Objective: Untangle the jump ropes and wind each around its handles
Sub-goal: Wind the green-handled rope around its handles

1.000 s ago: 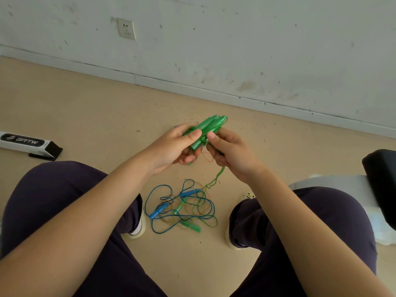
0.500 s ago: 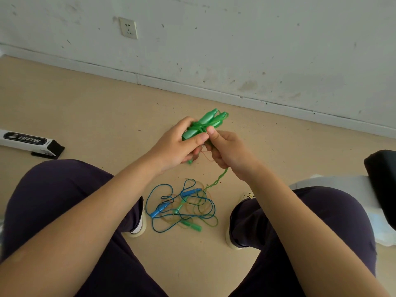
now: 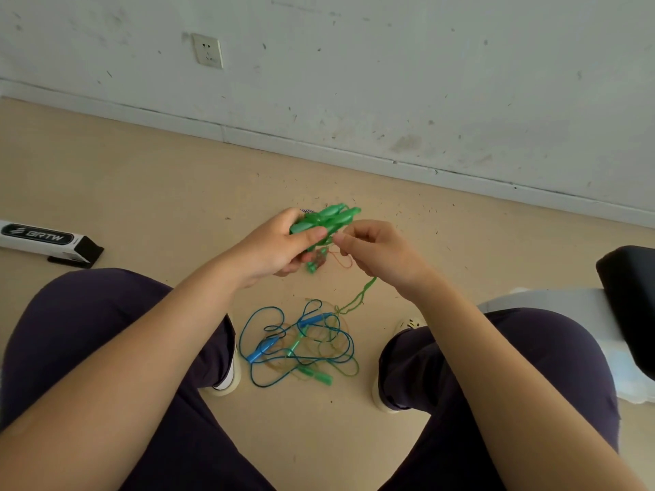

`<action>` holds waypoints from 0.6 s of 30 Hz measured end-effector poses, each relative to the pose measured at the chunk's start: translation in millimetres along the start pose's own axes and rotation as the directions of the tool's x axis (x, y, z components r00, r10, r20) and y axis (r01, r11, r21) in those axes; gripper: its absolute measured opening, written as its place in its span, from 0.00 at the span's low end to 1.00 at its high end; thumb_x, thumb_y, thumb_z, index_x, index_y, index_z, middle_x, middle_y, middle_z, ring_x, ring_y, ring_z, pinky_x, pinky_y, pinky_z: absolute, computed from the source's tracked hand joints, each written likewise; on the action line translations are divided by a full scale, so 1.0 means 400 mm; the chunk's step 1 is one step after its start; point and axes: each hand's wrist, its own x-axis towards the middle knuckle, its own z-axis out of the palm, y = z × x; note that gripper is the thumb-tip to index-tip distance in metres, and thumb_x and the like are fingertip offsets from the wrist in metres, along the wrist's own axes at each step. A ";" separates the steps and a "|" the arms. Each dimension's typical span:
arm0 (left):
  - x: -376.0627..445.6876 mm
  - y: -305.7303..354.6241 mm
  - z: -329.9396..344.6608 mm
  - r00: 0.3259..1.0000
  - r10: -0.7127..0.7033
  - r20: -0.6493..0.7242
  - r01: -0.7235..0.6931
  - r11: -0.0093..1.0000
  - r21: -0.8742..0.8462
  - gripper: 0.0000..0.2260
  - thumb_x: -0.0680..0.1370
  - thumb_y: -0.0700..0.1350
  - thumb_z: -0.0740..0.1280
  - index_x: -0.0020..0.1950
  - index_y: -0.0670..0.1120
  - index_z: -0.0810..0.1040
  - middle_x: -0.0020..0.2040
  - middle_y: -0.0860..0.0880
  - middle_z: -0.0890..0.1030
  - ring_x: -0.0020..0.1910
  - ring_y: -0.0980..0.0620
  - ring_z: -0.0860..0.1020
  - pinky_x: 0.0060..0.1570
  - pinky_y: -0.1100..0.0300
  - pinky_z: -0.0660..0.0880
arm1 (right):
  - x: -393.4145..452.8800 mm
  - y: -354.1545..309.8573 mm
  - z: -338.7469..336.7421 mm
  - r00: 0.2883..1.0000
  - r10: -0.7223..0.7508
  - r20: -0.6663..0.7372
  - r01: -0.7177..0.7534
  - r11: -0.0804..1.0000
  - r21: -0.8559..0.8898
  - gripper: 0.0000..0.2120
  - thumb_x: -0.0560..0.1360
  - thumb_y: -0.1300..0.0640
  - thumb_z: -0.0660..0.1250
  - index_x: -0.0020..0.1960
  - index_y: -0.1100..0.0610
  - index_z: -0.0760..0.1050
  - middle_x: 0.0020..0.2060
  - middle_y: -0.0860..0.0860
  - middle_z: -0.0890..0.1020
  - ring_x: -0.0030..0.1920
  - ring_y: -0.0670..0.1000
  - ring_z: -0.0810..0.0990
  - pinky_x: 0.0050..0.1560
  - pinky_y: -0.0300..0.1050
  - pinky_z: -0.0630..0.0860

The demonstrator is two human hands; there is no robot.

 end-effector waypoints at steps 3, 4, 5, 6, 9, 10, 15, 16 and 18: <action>-0.004 0.001 -0.007 0.994 -0.030 0.101 0.022 0.997 0.076 0.04 0.83 0.46 0.64 0.54 0.46 0.72 0.33 0.46 0.73 0.21 0.55 0.60 0.22 0.65 0.55 | 0.000 0.002 -0.006 0.996 -0.086 -0.023 0.083 0.991 -0.104 0.06 0.79 0.64 0.65 0.44 0.65 0.78 0.24 0.41 0.76 0.25 0.37 0.74 0.30 0.27 0.67; -0.004 0.001 -0.012 0.993 -0.025 0.120 0.014 0.995 0.096 0.04 0.82 0.46 0.64 0.53 0.46 0.73 0.32 0.47 0.73 0.21 0.55 0.60 0.22 0.66 0.54 | 0.001 0.003 -0.005 0.993 -0.109 -0.040 0.103 0.986 -0.134 0.05 0.78 0.65 0.67 0.45 0.65 0.79 0.26 0.42 0.77 0.26 0.37 0.74 0.31 0.27 0.68; -0.004 0.002 -0.018 0.992 -0.016 0.128 0.001 0.994 0.113 0.04 0.82 0.46 0.65 0.53 0.46 0.75 0.32 0.47 0.74 0.20 0.55 0.61 0.22 0.66 0.54 | 0.002 0.004 -0.005 0.990 -0.128 -0.061 0.117 0.981 -0.158 0.04 0.77 0.64 0.68 0.45 0.64 0.80 0.27 0.43 0.77 0.27 0.37 0.75 0.32 0.27 0.68; -0.004 0.003 -0.022 0.991 -0.006 0.133 -0.012 0.991 0.132 0.03 0.81 0.46 0.66 0.52 0.47 0.76 0.31 0.47 0.74 0.20 0.55 0.61 0.22 0.67 0.55 | 0.002 0.002 -0.004 0.986 -0.144 -0.084 0.127 0.976 -0.176 0.03 0.76 0.64 0.70 0.44 0.63 0.81 0.27 0.43 0.78 0.26 0.37 0.75 0.31 0.27 0.67; -0.007 0.003 -0.023 0.987 -0.008 0.158 -0.021 0.982 0.186 0.02 0.79 0.45 0.69 0.47 0.51 0.79 0.31 0.46 0.75 0.20 0.54 0.62 0.21 0.67 0.57 | 0.003 -0.003 -0.006 0.978 -0.169 -0.123 0.136 0.961 -0.240 0.04 0.70 0.63 0.76 0.41 0.63 0.82 0.26 0.43 0.78 0.25 0.38 0.74 0.29 0.28 0.66; -0.007 0.001 -0.022 0.985 -0.020 0.170 -0.015 0.979 0.204 0.01 0.79 0.45 0.70 0.47 0.51 0.80 0.31 0.45 0.76 0.20 0.54 0.62 0.21 0.66 0.57 | 0.004 -0.005 -0.006 0.979 -0.168 -0.118 0.132 0.955 -0.267 0.05 0.69 0.61 0.77 0.40 0.63 0.83 0.27 0.45 0.79 0.25 0.38 0.74 0.29 0.28 0.66; -0.013 0.008 -0.028 0.960 -0.085 0.266 0.014 0.966 0.257 0.05 0.78 0.46 0.71 0.51 0.46 0.81 0.33 0.44 0.76 0.21 0.53 0.61 0.22 0.65 0.58 | 0.010 0.007 -0.016 0.982 -0.148 -0.121 0.103 0.942 -0.320 0.14 0.63 0.54 0.82 0.37 0.61 0.80 0.28 0.47 0.76 0.28 0.42 0.69 0.28 0.34 0.65; -0.014 0.008 -0.031 0.952 -0.094 0.290 0.015 0.965 0.262 0.05 0.78 0.46 0.71 0.52 0.46 0.81 0.33 0.44 0.76 0.22 0.52 0.61 0.22 0.64 0.58 | 0.010 0.009 -0.017 0.984 -0.138 -0.110 0.097 0.945 -0.314 0.16 0.62 0.53 0.82 0.37 0.61 0.78 0.28 0.46 0.74 0.28 0.42 0.68 0.29 0.35 0.65; -0.019 0.010 -0.034 0.928 -0.107 0.357 0.007 0.963 0.270 0.02 0.78 0.46 0.71 0.50 0.50 0.82 0.34 0.44 0.76 0.22 0.53 0.62 0.23 0.63 0.59 | 0.013 0.015 -0.021 0.989 -0.125 -0.077 0.100 0.956 -0.277 0.19 0.59 0.53 0.83 0.38 0.57 0.75 0.30 0.46 0.73 0.30 0.43 0.67 0.32 0.39 0.66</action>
